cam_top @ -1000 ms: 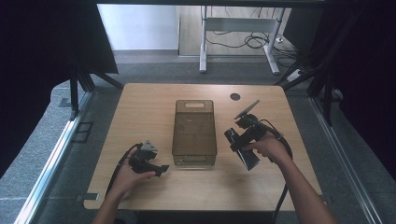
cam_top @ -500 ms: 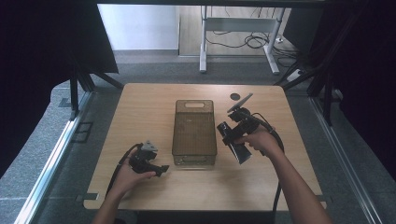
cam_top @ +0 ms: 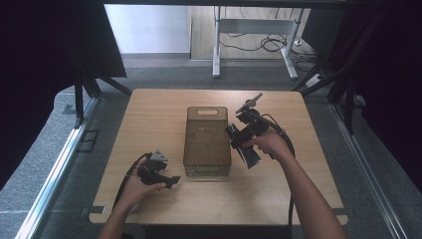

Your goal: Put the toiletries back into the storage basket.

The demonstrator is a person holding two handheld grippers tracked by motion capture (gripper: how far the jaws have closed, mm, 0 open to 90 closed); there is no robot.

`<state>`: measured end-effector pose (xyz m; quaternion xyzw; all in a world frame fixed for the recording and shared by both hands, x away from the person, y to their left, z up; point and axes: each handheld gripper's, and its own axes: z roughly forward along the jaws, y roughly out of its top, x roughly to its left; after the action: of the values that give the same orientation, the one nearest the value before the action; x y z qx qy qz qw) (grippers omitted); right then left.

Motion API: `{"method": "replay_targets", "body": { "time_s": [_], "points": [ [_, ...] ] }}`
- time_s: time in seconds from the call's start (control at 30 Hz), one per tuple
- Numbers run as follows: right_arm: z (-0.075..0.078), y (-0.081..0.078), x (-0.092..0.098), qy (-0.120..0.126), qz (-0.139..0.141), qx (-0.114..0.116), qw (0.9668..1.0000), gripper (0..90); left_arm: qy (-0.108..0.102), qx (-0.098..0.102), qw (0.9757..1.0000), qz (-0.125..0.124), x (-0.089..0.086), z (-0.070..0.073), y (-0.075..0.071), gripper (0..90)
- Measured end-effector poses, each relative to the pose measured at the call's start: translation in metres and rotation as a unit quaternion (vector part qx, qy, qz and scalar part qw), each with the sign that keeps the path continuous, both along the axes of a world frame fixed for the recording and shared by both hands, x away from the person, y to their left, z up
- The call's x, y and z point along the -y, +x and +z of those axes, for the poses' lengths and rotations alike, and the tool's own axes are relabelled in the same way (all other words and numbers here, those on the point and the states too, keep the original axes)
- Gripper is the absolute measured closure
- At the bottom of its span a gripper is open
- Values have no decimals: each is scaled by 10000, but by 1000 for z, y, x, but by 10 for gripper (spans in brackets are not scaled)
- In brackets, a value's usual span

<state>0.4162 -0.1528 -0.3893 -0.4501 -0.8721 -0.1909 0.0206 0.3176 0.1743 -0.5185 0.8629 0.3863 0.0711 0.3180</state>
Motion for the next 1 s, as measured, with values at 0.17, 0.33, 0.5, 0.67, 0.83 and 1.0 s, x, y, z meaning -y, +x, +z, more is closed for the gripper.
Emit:
{"method": "replay_targets", "body": {
  "time_s": [0.17,0.33,0.5,0.67,0.83,1.0],
  "points": [
    [4,5,-7,52,-30,-24,10000,463,13,-1,10000,-27,1,0,0,232],
    [5,9,-14,75,-56,-18,10000,463,7,4,10000,-27,1,0,0,232],
    [7,13,-22,45,-54,-29,10000,464,-10,12,10000,-27,0,1,0,233],
    [6,18,-30,26,-65,-71,10000,463,16,23,10000,-94,1,0,1,232],
    [6,22,-36,36,-100,-71,9999,463,8,21,10000,-79,0,0,1,232],
    [7,26,-42,105,-167,-130,9997,463,-26,-4,10000,-30,1,1,0,232]
  ]
}}
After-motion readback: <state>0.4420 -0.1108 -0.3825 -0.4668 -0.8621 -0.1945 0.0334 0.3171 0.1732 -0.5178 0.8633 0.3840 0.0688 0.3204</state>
